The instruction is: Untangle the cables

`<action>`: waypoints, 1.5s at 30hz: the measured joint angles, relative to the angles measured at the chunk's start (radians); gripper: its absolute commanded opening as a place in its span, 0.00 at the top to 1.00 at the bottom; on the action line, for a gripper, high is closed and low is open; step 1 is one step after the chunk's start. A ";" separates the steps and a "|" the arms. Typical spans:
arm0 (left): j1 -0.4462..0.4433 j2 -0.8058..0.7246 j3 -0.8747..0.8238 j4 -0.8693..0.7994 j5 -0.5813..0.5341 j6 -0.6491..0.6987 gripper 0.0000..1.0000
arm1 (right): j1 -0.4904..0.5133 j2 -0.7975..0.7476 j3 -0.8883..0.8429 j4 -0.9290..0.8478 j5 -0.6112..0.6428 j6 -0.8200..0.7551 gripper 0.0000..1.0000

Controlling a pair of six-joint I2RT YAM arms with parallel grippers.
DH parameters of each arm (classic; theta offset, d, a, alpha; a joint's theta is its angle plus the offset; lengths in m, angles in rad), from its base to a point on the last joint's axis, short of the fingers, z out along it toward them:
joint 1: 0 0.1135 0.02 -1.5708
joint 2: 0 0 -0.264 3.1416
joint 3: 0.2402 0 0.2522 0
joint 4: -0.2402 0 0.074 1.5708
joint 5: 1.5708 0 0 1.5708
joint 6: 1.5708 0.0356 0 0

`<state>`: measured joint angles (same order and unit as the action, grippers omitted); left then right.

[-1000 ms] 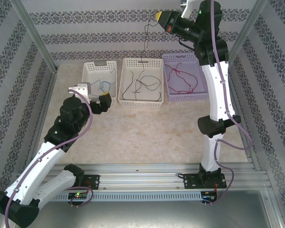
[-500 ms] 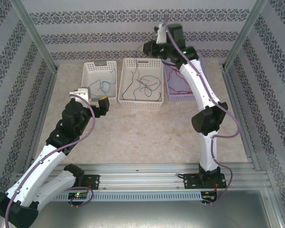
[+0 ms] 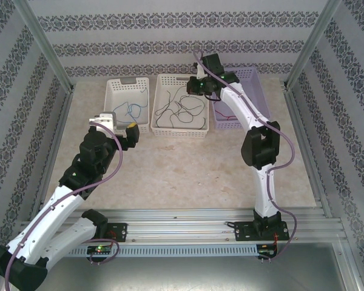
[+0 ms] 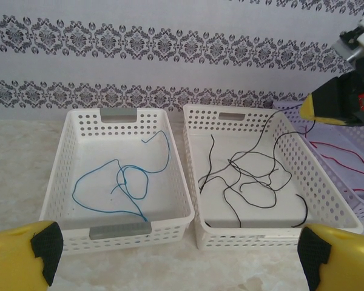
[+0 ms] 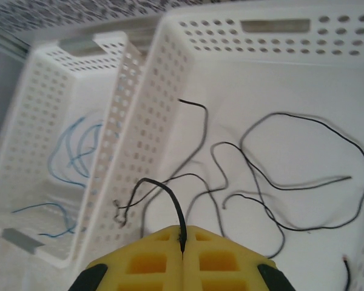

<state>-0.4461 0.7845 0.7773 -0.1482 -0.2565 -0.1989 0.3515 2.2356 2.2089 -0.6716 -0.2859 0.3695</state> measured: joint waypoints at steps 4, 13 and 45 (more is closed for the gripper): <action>-0.008 0.000 -0.010 0.006 -0.008 0.009 0.00 | 0.000 0.026 0.000 -0.039 0.055 -0.006 0.91; -0.013 0.001 -0.019 0.006 -0.015 0.018 0.00 | 0.005 0.026 0.043 -0.098 0.104 -0.029 0.72; -0.024 0.008 -0.082 0.078 -0.190 0.053 0.00 | 0.153 -1.163 -0.916 0.365 0.478 -0.237 0.02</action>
<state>-0.4706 0.7921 0.6949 -0.0704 -0.4469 -0.1459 0.5041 1.0725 1.2926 -0.3061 0.1925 0.1322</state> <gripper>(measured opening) 0.999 0.981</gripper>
